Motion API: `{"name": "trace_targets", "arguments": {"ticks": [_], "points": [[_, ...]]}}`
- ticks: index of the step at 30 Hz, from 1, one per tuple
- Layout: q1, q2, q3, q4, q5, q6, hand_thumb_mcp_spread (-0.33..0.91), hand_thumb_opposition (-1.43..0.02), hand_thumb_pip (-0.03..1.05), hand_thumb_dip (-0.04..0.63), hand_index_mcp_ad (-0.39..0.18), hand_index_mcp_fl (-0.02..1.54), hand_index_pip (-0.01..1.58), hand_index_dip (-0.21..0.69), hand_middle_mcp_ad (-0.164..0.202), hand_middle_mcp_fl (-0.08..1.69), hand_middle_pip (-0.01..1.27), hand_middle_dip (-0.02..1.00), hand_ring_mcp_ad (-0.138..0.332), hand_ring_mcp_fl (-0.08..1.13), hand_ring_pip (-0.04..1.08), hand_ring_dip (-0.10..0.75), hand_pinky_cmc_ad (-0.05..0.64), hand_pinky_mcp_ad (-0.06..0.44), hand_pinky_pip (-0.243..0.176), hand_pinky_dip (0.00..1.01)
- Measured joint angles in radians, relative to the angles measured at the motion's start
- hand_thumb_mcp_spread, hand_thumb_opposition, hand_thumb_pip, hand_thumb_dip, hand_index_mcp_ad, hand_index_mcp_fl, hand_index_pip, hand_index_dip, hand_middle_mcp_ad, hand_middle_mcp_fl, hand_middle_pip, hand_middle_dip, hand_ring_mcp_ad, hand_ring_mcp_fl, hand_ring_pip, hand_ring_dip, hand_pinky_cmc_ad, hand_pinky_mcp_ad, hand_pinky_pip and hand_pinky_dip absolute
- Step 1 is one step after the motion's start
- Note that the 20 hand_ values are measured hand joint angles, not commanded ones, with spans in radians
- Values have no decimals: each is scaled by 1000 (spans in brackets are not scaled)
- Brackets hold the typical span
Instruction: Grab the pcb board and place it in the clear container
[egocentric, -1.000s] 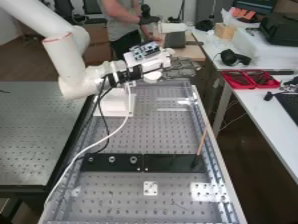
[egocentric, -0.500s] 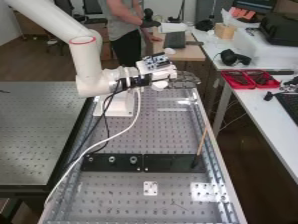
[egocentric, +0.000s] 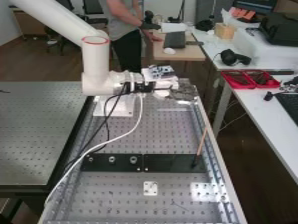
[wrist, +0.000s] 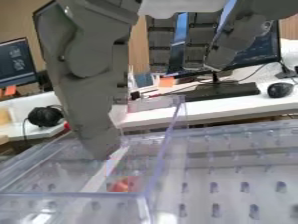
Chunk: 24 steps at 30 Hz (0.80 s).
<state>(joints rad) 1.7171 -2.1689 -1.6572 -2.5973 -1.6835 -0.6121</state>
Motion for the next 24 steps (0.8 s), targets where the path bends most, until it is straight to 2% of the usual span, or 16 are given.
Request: {"name": "trace_targets", "arguments": {"ticks": [7, 12, 18, 24], "points": [[-12, 8, -15, 1, 10, 1, 604, -848, 417, 269, -202, 56, 1321, 225, 44, 73, 134, 188, 141, 49, 96, 87, 346, 115, -28, 192], [-20, 54, -46, 32, 21, 17, 602, -838, 417, 269, -187, 38, 1319, 223, 42, 73, 138, 188, 145, 31, 99, 87, 346, 113, -31, 192], [-51, 182, -107, 61, 48, 30, 590, -836, 417, 269, -185, 38, 1323, 227, 42, 73, 138, 188, 148, 30, 96, 87, 346, 115, -31, 192], [-95, 306, -156, 46, 105, 17, 576, -819, 417, 269, -182, 40, 1292, 227, 40, 73, 138, 188, 152, 14, 96, 87, 349, 115, -31, 192]]}}
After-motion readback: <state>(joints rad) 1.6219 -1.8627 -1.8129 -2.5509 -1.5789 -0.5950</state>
